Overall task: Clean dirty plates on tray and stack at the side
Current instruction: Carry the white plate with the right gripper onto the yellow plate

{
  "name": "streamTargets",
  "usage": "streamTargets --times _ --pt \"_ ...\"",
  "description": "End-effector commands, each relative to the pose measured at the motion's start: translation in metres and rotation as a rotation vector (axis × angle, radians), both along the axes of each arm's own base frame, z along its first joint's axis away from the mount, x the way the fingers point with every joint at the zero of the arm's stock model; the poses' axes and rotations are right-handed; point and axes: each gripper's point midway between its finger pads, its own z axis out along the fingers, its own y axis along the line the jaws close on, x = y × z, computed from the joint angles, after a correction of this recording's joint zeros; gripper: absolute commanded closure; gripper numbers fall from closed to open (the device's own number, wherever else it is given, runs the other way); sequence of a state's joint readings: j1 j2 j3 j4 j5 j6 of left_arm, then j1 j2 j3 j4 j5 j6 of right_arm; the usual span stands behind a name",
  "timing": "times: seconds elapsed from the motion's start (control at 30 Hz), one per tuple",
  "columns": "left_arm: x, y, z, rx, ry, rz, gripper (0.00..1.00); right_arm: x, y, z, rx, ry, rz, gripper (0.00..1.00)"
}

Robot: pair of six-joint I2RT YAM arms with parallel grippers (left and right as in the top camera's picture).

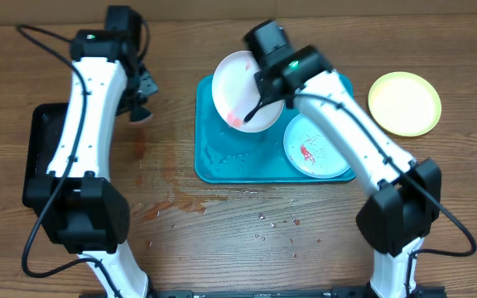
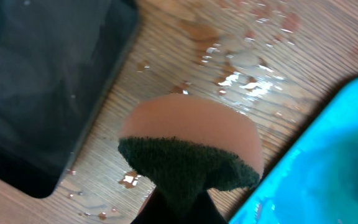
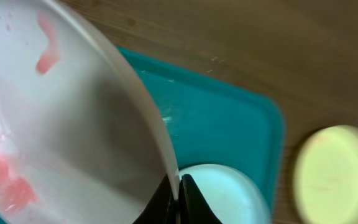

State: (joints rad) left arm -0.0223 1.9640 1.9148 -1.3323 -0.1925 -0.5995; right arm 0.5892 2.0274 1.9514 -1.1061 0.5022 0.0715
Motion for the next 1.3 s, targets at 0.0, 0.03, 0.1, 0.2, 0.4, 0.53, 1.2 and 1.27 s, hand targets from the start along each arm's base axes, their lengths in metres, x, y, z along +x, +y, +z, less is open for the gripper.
streamTargets --times 0.0,0.03,0.1,0.2,0.4,0.53,1.2,1.27 --pt "-0.008 0.015 -0.015 -0.028 0.042 0.043 0.96 -0.003 -0.012 0.052 -0.394 -0.190 0.028 0.96" --pt "-0.009 0.018 -0.017 -0.030 0.047 0.050 0.96 -0.006 -0.008 0.059 -0.452 -0.211 0.047 0.96" --pt "-0.010 0.022 -0.021 -0.035 0.051 0.062 0.96 -0.014 0.003 0.077 -0.589 -0.266 0.086 0.96" --pt "-0.010 0.022 -0.022 -0.036 0.051 0.062 0.96 -0.024 0.020 0.101 -0.737 -0.339 0.120 0.96" --pt "-0.010 0.022 -0.022 -0.036 0.050 0.062 0.96 -0.032 0.029 0.128 -0.875 -0.406 0.102 0.96" --pt "-0.010 0.022 -0.022 -0.036 0.049 0.062 0.96 -0.026 0.035 0.119 -0.669 -0.471 0.032 0.96" --pt "-0.009 0.022 -0.022 -0.035 0.047 0.049 0.96 0.003 -0.312 -0.056 0.713 0.248 -0.730 0.96" --pt "-0.008 0.021 -0.022 -0.041 0.044 0.048 0.96 -0.009 -0.343 -0.069 0.725 0.250 -0.808 0.96"
